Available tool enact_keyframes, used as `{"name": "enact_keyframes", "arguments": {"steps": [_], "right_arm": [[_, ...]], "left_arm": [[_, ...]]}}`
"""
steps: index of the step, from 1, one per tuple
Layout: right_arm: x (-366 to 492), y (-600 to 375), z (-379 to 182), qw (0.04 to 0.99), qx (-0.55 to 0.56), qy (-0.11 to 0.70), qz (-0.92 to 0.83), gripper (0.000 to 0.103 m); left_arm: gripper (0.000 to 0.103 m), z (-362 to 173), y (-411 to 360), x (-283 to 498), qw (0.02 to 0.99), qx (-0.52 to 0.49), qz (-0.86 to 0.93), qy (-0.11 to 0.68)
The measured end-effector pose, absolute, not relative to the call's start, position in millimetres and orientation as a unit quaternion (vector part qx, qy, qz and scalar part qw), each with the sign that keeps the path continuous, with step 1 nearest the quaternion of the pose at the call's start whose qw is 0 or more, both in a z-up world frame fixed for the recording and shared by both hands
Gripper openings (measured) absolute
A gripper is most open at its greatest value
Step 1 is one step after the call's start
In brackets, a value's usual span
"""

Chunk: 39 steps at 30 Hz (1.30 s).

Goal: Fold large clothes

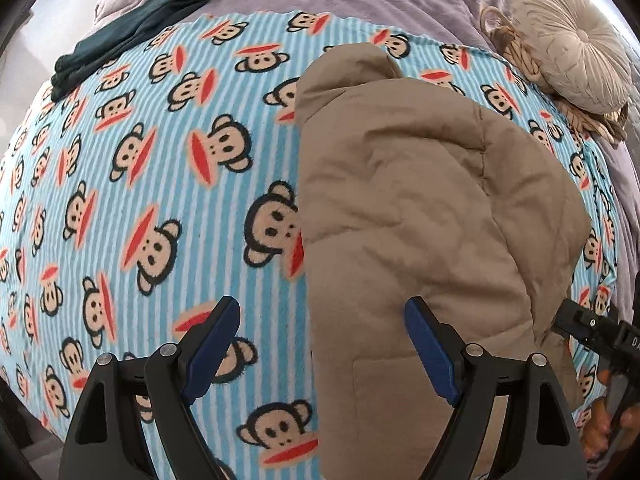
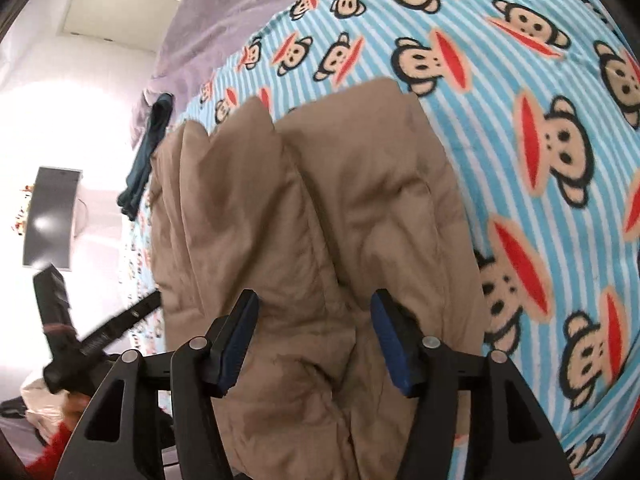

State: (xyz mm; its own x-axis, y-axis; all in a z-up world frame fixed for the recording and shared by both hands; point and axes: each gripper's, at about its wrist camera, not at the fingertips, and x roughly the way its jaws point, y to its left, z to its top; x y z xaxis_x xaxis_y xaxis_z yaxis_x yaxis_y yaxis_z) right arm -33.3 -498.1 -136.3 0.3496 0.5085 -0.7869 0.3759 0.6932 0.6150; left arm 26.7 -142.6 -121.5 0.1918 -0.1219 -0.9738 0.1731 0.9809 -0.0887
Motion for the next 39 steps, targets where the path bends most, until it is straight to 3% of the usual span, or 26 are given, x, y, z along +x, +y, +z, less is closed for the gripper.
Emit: {"name": "enact_keyframes", "arguments": {"steps": [4,7,20,22,24,29,30,32,39], "right_arm": [[-25.4,-495.3,-136.0,0.726,0.358,0.585,0.049,0.062],[-26.3,-487.0,-141.8,0.721,0.342,0.601,0.042,0.062],[-27.8,-481.5,-137.7,0.716,0.336,0.611,0.041,0.063],[-29.3,-486.1,-131.2,0.720,0.336,0.606,0.039,0.066],[-32.0,-490.7,-124.3,0.726,0.340,0.597,0.038,0.081],[-38.8,-507.7,-113.1,0.735,0.344,0.584,0.023,0.086],[-39.8,-510.7,-112.8,0.736,0.343,0.584,0.018,0.095],[-41.6,-517.0,-112.9,0.737,0.342,0.583,0.010,0.103],[-47.6,-531.4,-126.4,0.732,0.351,0.584,0.004,0.103]], "left_arm": [[0.085,-120.6,-144.7,26.9,0.771,0.026,-0.096,0.629],[0.102,-119.0,-144.1,26.7,0.773,0.029,-0.094,0.626],[0.102,-120.3,-147.0,20.6,0.772,0.038,-0.099,0.627],[0.102,-120.6,-146.9,20.2,0.771,0.042,-0.101,0.627],[0.102,-121.0,-147.2,20.2,0.771,0.044,-0.103,0.627],[0.102,-121.9,-147.0,20.9,0.770,0.041,-0.106,0.628],[0.102,-122.0,-147.4,21.0,0.770,0.041,-0.107,0.628],[0.102,-121.9,-148.1,20.2,0.769,0.042,-0.110,0.628],[0.102,-123.5,-148.9,20.5,0.767,0.043,-0.113,0.631]]}}
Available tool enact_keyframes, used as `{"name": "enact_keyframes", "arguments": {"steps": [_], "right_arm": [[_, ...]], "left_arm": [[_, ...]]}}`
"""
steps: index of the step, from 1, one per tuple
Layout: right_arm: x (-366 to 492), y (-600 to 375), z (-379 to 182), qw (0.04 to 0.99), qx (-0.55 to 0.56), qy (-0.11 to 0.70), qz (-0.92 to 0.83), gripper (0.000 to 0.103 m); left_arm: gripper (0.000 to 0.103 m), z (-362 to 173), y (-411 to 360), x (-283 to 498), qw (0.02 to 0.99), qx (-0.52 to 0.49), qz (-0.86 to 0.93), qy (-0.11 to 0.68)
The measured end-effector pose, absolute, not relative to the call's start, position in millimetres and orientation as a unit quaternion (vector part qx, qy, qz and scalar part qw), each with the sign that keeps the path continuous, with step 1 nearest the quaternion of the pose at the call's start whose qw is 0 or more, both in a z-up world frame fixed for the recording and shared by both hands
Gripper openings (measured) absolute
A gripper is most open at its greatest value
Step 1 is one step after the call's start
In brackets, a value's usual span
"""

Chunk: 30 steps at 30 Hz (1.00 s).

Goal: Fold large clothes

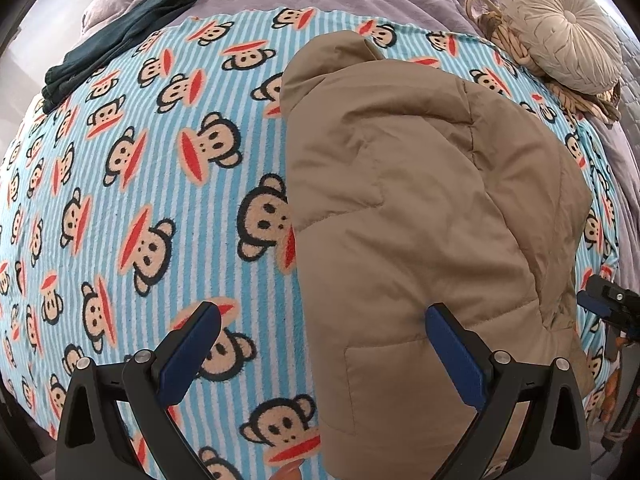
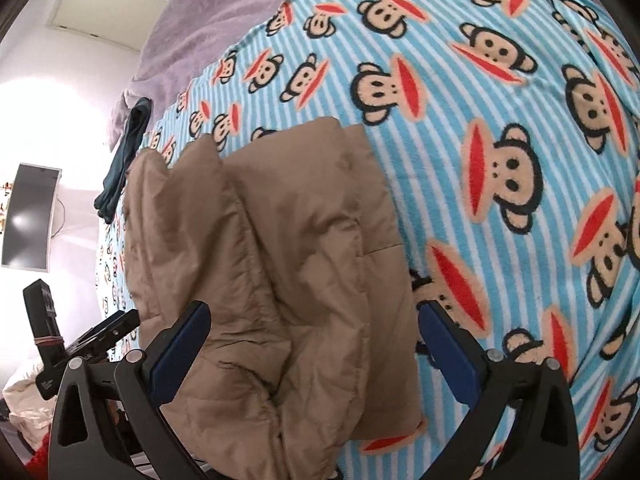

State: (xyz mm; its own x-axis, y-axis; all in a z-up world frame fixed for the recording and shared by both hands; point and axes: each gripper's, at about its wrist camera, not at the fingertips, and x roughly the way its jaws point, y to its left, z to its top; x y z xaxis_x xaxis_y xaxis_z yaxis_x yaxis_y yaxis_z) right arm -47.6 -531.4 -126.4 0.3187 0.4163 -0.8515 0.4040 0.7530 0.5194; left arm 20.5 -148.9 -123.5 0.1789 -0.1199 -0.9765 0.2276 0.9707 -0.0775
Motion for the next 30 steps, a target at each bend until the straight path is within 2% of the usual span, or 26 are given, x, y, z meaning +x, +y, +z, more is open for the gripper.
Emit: {"name": "enact_keyframes", "arguments": {"steps": [5,9,18,30], "right_arm": [[-45.9,-534.8,-143.4,0.714,0.372,0.593,0.017,0.103],[-43.7,-542.1,-150.1,0.703,0.383,0.598,0.043,0.103],[-33.1,-557.2,-182.5,0.655,0.437,0.606,0.112,0.103],[14.8,-526.3,-233.5,0.607,0.458,0.619,0.195,0.103]], "left_arm": [[0.102,-121.3,-144.1,22.9,0.761,0.025,-0.139,0.634],[0.102,-124.4,-127.3,34.8,0.726,-0.067,-0.208,0.652],[0.102,-184.4,-119.8,60.7,0.646,-0.191,-0.268,0.688],[0.103,-222.1,-138.6,71.4,0.621,-0.223,-0.286,0.695]]}}
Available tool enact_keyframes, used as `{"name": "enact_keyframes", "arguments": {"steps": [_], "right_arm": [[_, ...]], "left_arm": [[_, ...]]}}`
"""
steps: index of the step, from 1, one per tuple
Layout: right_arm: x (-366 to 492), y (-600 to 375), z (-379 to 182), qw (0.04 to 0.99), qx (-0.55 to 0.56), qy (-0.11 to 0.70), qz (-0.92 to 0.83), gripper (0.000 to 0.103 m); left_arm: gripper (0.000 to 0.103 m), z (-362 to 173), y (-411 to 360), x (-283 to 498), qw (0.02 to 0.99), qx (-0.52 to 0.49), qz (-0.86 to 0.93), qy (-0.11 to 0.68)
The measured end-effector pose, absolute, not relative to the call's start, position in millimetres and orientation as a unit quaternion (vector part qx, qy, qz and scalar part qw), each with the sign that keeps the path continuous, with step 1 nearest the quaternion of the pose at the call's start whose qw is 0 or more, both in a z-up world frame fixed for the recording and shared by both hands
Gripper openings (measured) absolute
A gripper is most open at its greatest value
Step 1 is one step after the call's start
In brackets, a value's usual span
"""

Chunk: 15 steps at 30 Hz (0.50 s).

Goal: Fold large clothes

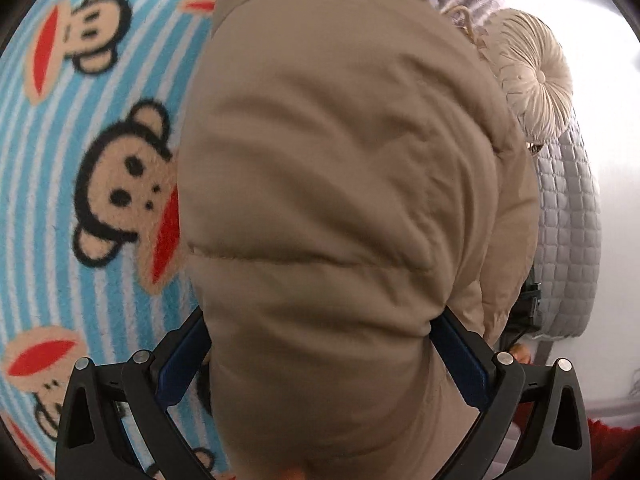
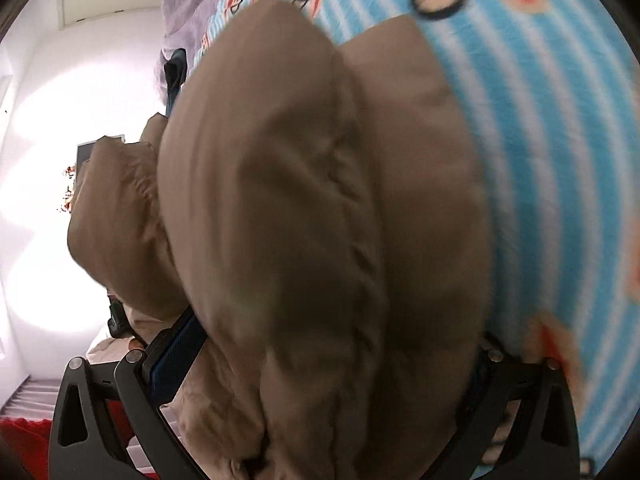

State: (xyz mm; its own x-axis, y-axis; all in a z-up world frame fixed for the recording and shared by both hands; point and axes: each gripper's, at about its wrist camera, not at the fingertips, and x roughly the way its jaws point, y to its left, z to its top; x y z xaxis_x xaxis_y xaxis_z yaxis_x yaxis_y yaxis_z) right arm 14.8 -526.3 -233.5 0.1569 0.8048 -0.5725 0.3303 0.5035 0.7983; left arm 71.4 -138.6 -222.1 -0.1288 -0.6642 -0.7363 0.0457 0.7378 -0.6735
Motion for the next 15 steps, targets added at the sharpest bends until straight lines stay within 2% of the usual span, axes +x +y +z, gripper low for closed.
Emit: {"name": "enact_keyframes", "arguments": {"steps": [5,7,9,11,12,15], "right_arm": [[14.7,-523.0,-231.0,0.601,0.467,0.627,0.166,0.103],[11.5,-523.2,-228.0,0.596,0.474,0.631,0.149,0.099],[6.4,-523.1,-221.7,0.597,0.482,0.626,0.135,0.081],[1.9,-521.4,-209.1,0.605,0.490,0.614,0.131,0.068],[1.1,-519.1,-204.6,0.608,0.489,0.611,0.133,0.063],[-4.8,-505.6,-182.5,0.624,0.482,0.600,0.135,0.059]], "left_arm": [[0.103,-221.4,-147.0,70.3,0.616,-0.228,-0.289,0.696],[0.097,-212.4,-151.3,68.1,0.624,-0.217,-0.298,0.689],[0.087,-203.0,-151.6,69.1,0.628,-0.216,-0.308,0.681],[0.082,-196.6,-148.3,70.2,0.628,-0.223,-0.318,0.674],[0.080,-192.6,-146.1,70.3,0.629,-0.226,-0.325,0.669],[0.079,-174.3,-138.8,71.6,0.635,-0.229,-0.350,0.649]]}}
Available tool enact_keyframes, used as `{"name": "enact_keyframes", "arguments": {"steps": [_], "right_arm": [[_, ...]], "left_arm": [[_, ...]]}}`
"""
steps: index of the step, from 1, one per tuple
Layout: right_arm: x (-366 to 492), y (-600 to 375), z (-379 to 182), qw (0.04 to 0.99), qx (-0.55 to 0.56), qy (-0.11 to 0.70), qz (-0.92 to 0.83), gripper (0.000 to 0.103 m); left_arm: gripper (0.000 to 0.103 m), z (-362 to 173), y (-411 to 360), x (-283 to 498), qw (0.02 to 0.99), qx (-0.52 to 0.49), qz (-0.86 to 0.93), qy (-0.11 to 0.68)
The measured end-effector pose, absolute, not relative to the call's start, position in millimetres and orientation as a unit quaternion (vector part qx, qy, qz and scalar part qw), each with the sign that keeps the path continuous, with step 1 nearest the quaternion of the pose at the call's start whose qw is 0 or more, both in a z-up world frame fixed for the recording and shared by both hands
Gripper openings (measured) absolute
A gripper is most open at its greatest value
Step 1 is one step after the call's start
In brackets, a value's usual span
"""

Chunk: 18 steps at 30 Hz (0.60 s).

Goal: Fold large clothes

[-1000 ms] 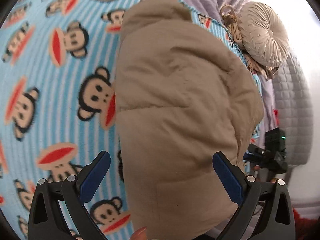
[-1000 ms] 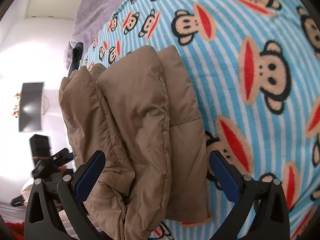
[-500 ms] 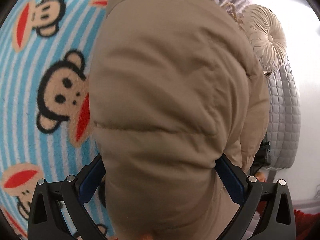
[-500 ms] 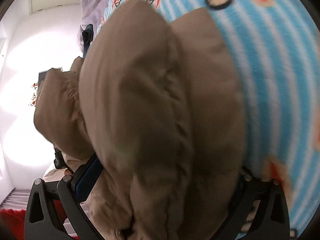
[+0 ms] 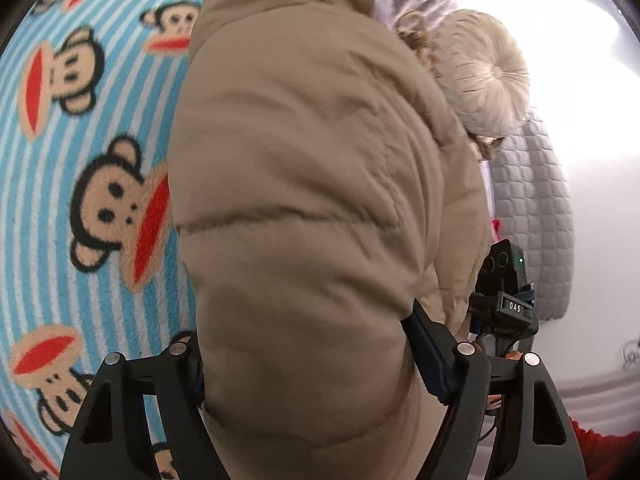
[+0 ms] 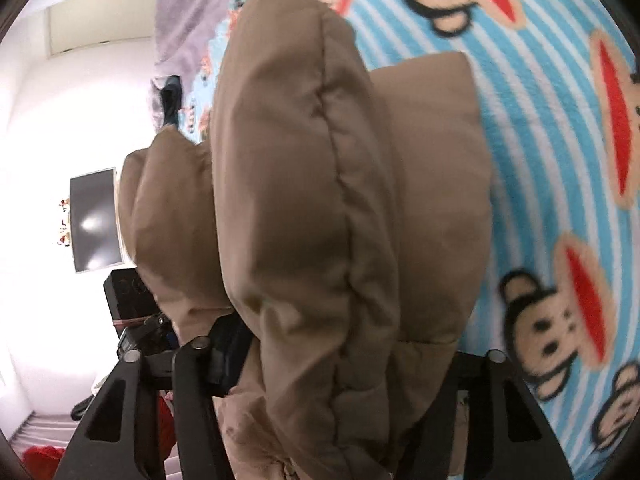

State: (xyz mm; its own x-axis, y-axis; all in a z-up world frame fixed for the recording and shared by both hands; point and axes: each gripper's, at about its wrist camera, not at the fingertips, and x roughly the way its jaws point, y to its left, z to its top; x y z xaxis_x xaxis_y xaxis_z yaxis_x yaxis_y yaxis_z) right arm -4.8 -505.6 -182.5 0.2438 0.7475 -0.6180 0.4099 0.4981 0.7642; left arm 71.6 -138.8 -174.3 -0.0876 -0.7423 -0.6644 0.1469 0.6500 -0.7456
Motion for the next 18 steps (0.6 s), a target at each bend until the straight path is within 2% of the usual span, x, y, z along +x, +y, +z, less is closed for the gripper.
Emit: {"name": "enact_keyframes", "arguments": {"steps": [9,15,18], "right_arm": [[3.0,-433.2,-122.5,0.661,0.493,0.546,0.147,0.059],[55.5,-352.1,-122.2,0.664,0.492,0.532,0.185,0.059],[79.0,-320.1,-135.9,0.658,0.488,0.538,0.199,0.059]], "left_arm": [[0.079,-110.8,-57.7,108.0,0.664,-0.230,-0.384,0.598],[0.079,-87.8,23.7,153.0,0.710,-0.205,-0.351,0.575],[0.079,-103.0,59.0,175.4,0.722,-0.207,-0.323,0.576]]}}
